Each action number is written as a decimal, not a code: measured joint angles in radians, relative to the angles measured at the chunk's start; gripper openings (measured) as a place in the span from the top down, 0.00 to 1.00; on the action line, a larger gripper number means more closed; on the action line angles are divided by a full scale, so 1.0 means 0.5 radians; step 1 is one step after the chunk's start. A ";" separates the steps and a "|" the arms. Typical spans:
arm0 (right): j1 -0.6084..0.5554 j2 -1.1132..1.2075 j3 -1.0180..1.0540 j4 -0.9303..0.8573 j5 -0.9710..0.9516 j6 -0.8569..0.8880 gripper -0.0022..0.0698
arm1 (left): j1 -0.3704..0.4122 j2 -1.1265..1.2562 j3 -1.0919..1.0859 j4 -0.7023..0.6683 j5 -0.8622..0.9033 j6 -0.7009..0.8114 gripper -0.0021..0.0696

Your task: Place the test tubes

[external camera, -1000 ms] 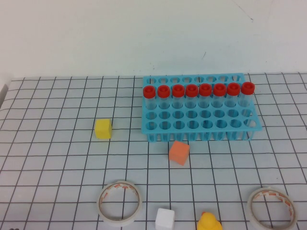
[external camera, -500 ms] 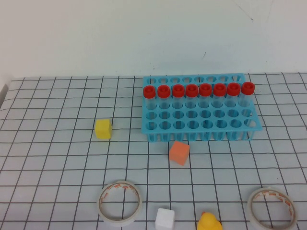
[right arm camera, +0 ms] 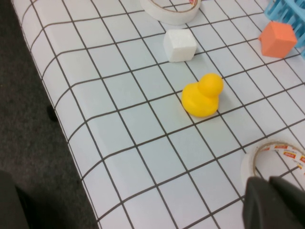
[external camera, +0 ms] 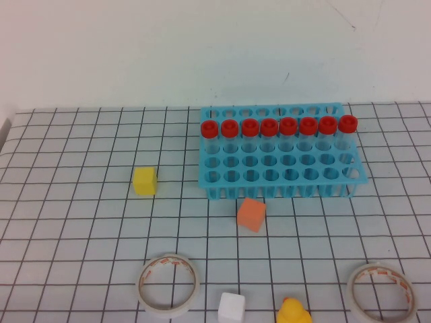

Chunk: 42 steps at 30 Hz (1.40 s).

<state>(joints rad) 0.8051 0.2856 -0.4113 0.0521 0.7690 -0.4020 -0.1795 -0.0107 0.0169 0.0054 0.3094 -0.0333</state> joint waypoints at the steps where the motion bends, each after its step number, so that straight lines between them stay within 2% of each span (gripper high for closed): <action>1: 0.000 0.000 0.000 0.000 0.000 0.000 0.97 | 0.000 -0.004 0.000 0.000 0.000 0.003 0.97; 22: -0.019 -0.028 0.000 0.000 0.000 0.000 0.97 | 0.000 -0.004 0.000 0.000 0.001 0.003 0.97; 28: -0.524 -0.215 0.177 -0.011 -0.271 -0.004 0.97 | 0.000 -0.004 0.000 0.000 0.001 0.003 0.97; 33: -1.048 -0.366 0.450 -0.072 -0.599 -0.004 0.97 | 0.000 -0.004 0.000 0.000 0.001 0.003 0.97; 36: -1.346 -0.484 0.573 -0.077 -0.655 -0.004 0.97 | 0.000 -0.004 0.000 0.000 0.001 0.003 0.97; 42: -1.696 -0.594 0.732 -0.077 -0.677 -0.004 0.97 | 0.000 -0.004 0.000 0.000 0.001 0.003 0.97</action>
<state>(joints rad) -0.0428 -0.0114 -0.0451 0.0137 0.4307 -0.4040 -0.1795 -0.0124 0.0169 0.0054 0.3101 -0.0317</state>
